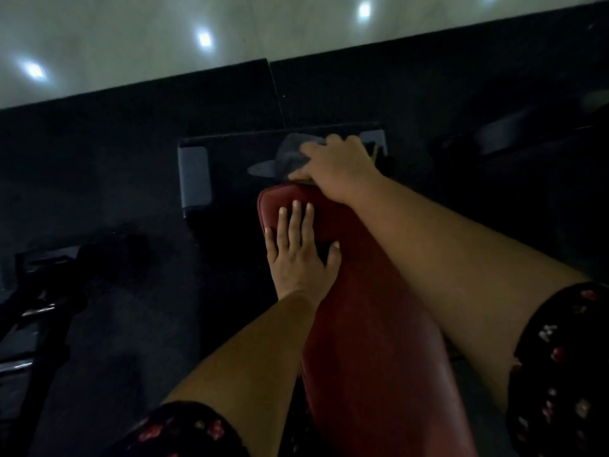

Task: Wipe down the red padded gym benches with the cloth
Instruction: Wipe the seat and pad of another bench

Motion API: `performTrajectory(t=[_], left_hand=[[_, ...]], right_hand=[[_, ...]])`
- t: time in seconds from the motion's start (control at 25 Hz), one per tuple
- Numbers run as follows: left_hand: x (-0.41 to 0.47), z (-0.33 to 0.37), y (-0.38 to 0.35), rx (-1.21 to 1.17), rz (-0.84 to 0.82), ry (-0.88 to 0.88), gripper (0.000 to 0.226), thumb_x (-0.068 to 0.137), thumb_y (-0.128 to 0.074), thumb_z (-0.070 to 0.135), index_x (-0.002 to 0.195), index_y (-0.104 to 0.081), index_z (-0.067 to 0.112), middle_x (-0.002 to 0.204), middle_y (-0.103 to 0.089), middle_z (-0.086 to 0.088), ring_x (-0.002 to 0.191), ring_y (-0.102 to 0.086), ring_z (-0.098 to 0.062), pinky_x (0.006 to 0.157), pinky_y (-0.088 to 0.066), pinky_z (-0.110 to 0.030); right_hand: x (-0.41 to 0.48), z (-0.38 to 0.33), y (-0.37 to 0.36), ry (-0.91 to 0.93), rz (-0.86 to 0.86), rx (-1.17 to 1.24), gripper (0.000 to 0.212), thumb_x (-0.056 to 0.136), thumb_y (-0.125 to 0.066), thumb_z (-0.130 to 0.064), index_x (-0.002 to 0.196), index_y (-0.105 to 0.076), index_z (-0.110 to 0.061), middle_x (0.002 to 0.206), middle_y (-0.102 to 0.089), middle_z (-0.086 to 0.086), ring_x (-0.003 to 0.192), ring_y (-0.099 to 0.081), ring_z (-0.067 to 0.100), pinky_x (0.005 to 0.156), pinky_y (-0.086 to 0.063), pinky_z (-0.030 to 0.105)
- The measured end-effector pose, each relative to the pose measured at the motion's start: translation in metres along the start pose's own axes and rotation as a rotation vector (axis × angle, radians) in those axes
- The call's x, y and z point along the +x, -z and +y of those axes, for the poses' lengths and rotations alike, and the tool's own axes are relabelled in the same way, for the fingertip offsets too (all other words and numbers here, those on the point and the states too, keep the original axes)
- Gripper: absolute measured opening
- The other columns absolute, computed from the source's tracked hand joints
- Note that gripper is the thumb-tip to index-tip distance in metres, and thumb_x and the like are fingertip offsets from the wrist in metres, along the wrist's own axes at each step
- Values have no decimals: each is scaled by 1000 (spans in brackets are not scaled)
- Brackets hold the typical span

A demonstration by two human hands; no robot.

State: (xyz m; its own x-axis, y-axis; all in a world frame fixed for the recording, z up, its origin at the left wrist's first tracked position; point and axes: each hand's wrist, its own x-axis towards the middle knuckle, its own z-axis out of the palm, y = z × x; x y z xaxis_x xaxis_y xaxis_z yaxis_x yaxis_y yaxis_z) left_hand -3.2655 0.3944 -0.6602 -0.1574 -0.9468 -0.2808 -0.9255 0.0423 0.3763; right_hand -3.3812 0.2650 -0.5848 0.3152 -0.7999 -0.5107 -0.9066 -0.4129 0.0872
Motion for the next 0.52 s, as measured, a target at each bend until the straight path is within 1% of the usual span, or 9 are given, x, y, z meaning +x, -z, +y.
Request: performTrajectory(t=[0.08, 0.12, 0.2, 0.24, 0.32, 0.4, 0.44, 0.52], left_hand=[[1, -5, 13, 1, -78, -50, 79, 93, -33, 61, 158, -2, 27, 165, 3, 5, 150, 13, -15, 120, 14, -38], [4, -12, 24, 39, -125, -95, 79, 94, -37, 61, 157, -3, 28, 165, 1, 5, 151, 9, -16, 121, 12, -38], [18, -26, 54, 158, -188, -214, 76, 94, -40, 60, 157, -10, 30, 164, -10, 3, 151, -3, -20, 121, 7, -38], [27, -30, 70, 202, -206, -266, 75, 94, -41, 60, 156, -13, 29, 163, -16, 2, 150, -9, -21, 121, 4, -38], [42, -31, 106, 213, -212, -311, 76, 94, -44, 59, 157, -14, 28, 162, -20, 1, 149, -15, -24, 121, -5, -40], [52, -27, 142, 142, -237, -274, 76, 94, -49, 56, 157, -13, 32, 163, -17, 4, 149, -16, -25, 120, -16, -45], [53, -28, 159, 128, -260, -260, 76, 94, -51, 54, 156, -14, 33, 163, -19, 3, 147, -21, -26, 118, -23, -48], [51, -35, 191, 197, -298, -272, 73, 93, -53, 54, 155, -21, 32, 159, -29, -4, 142, -33, -29, 113, -33, -50]], right_hand=[[-21, 16, -6, -244, -29, -11, 40, 102, -41, -36, 142, -45, -40, 146, -36, 5, 125, -37, 38, 95, -35, 50], [-32, 22, -6, -328, -25, -50, 39, 102, -42, -34, 141, -47, -36, 146, -36, 5, 125, -37, 40, 96, -35, 51], [-54, 31, -3, -433, -21, -113, 40, 101, -45, -33, 140, -49, -31, 147, -35, 7, 126, -37, 43, 98, -35, 54], [-65, 33, 1, -472, -5, -87, 39, 101, -45, -33, 139, -50, -31, 147, -35, 7, 126, -37, 43, 98, -34, 55], [-90, 30, 12, -541, 57, 40, 37, 101, -45, -36, 137, -51, -36, 145, -36, 6, 124, -38, 41, 97, -36, 52], [-117, 20, 22, -612, 154, 224, 37, 99, -49, -34, 135, -52, -40, 144, -35, 5, 120, -42, 39, 94, -39, 48], [-131, 14, 26, -645, 199, 314, 37, 97, -52, -30, 133, -54, -40, 144, -34, 4, 117, -44, 38, 91, -41, 47], [-158, 4, 26, -718, 216, 475, 35, 93, -56, -26, 125, -60, -38, 139, -34, 5, 112, -49, 37, 86, -46, 44]])
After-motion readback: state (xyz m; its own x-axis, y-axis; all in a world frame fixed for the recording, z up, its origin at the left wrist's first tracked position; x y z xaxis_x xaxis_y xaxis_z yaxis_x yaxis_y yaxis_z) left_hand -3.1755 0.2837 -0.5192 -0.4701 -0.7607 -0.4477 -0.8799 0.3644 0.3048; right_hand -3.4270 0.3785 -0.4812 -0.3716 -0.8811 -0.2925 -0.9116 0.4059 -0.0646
